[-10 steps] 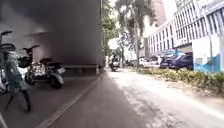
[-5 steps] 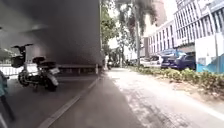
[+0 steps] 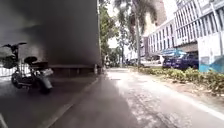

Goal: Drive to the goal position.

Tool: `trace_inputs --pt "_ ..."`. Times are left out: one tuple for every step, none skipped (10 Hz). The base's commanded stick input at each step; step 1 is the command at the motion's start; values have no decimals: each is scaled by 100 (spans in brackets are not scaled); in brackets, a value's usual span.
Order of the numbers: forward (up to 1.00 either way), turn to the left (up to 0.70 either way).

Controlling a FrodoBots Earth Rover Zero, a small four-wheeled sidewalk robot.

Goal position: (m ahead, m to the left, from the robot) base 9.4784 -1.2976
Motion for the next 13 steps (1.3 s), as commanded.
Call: trace_inputs --pt "45 0" --pt "45 0" --pt "45 0" --pt "45 0" --pt "45 0" --pt "45 0" --pt "45 0" --pt "45 0" --pt "45 0" --pt "45 0" --pt "45 0" --pt "45 0" --pt "45 0"
